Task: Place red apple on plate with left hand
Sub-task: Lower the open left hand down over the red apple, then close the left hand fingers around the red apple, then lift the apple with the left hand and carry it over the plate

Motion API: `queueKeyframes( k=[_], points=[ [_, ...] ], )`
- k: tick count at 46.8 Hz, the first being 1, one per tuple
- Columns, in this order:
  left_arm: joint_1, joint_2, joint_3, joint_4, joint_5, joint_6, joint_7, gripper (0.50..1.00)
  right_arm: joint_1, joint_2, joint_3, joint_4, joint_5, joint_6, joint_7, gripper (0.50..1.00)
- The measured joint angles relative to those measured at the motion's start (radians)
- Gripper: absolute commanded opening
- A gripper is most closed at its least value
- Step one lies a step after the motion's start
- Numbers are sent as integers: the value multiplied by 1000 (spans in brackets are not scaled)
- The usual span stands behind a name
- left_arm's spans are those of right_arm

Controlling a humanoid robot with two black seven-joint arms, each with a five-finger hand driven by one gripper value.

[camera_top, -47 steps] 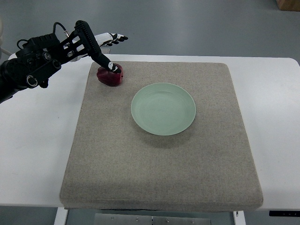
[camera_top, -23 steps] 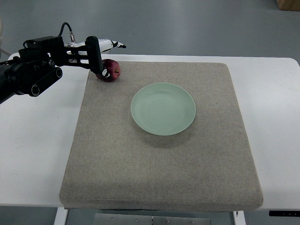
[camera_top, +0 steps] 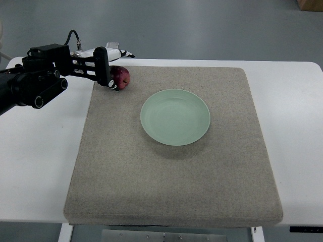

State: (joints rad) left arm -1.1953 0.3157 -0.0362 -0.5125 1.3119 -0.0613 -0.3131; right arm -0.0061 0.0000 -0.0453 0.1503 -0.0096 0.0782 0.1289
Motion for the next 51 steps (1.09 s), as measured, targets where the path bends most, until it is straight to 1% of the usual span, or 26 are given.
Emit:
queueKeyframes(
  k=[10,15,18,20,24,28,31,33,34,36,39,40,43,46,51],
  points=[
    [2,2,15,-1,1,-12,-1,971,0,0,0,0,0,0,0,964],
    [2,3,43,0,-9,-12,-1,956,0,0,0,0,0,0,0,964],
    [2,3,45,0,-11,-12,-5,930,0,0,0,0,0,0,0,964],
    [2,3,45,0,-11,-12,-9,904,0,0,0,0,0,0,0,964],
    [2,3,45,0,-11,-12,-13,898,0,0,0,0,0,0,0,964],
    [3,2,48,0,-12,-12,-14,876,0,0,0,0,0,0,0,964],
    [3,2,54,0,-13,-12,-14,853,0,0,0,0,0,0,0,964],
    [3,2,57,0,-14,-12,-14,819,0,0,0,0,0,0,0,964],
    [3,1,57,0,-15,-12,-14,814,0,0,0,0,0,0,0,964],
    [5,0,57,0,-16,-12,-14,780,0,0,-1,0,0,0,0,964],
    [16,-2,59,1,-16,-12,-14,741,0,0,0,0,0,0,0,964],
    [18,-3,59,1,-16,-12,-14,737,0,0,0,0,0,0,0,964],
    [21,-4,59,2,-17,-12,-14,669,0,0,0,0,0,0,0,964],
    [22,-4,59,2,-17,-11,-14,626,0,0,0,0,0,0,0,964],
    [22,-5,59,3,-17,-4,-14,628,0,0,0,0,0,0,0,964]
  ],
)
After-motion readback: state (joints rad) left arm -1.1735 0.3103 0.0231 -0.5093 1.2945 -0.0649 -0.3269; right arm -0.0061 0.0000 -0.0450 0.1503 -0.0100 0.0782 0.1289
